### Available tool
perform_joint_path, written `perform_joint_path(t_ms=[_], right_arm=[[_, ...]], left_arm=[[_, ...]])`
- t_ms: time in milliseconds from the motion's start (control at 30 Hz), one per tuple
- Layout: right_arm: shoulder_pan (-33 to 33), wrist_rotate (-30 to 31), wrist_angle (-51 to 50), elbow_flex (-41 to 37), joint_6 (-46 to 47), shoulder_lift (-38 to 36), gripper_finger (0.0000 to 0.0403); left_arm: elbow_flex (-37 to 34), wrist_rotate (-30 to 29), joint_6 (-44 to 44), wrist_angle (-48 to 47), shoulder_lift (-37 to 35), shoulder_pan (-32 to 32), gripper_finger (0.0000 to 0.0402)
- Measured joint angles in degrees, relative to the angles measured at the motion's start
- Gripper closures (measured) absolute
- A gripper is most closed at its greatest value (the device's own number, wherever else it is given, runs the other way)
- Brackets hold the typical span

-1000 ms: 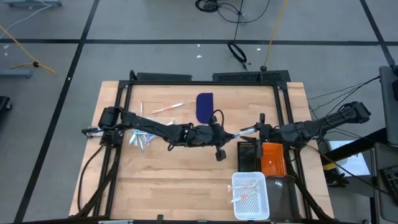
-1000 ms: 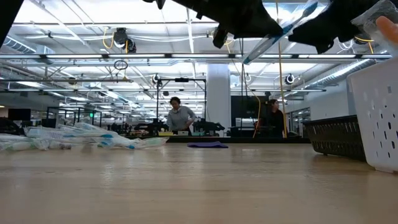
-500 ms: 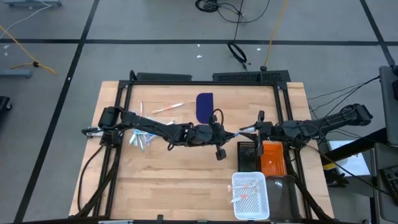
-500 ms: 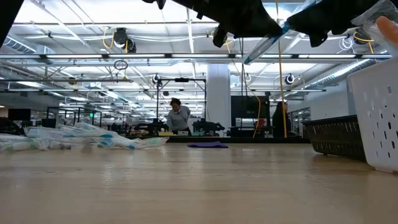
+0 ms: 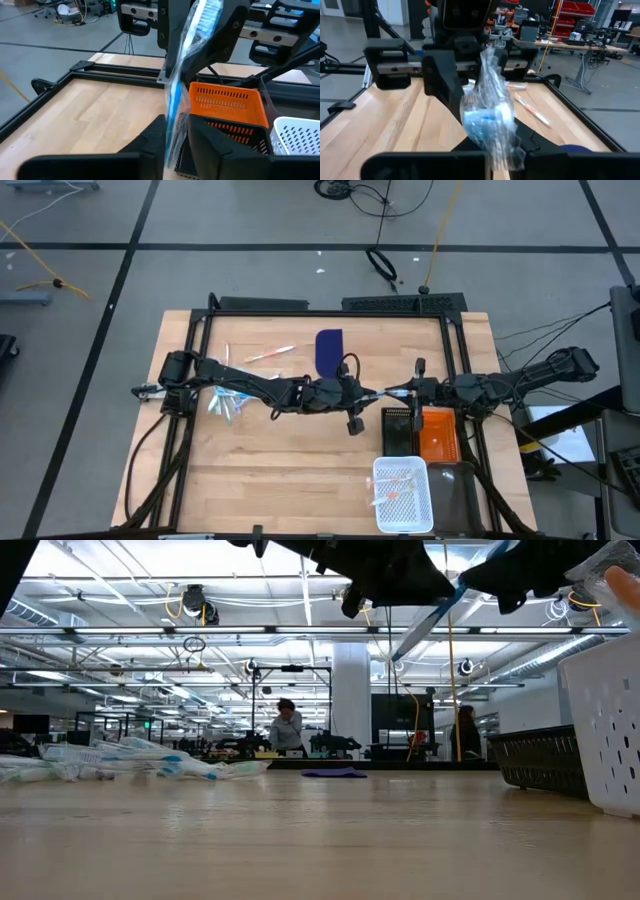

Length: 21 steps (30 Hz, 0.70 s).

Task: Pick & Place Toothbrushes
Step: Put the blue toothbrush into the black basket

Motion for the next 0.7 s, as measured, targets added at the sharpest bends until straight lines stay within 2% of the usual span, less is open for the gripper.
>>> perform_joint_path(t_ms=[167, 300, 500, 700], right_arm=[[0.05, -0.03, -2.42, 0.00, 0.02, -0.96, 0.0393], [1.22, -0.13, -4.90, 0.00, 0.07, -2.77, 0.0393], [4.18, -0.09, -11.25, 0.38, 0.09, -5.33, 0.0393], [6.62, -0.03, -25.31, 6.88, 1.80, -4.80, 0.0393]], left_arm=[[0.00, 0.09, 1.67, -0.45, -0.03, -0.03, 0.0269], [0.02, 0.06, 2.32, -2.13, -1.32, -0.03, 0.0250], [0.04, -3.36, 2.27, -10.19, -4.89, 0.08, 0.0243], [0.04, -4.91, 2.04, -14.12, -6.67, 0.08, 0.0243]])
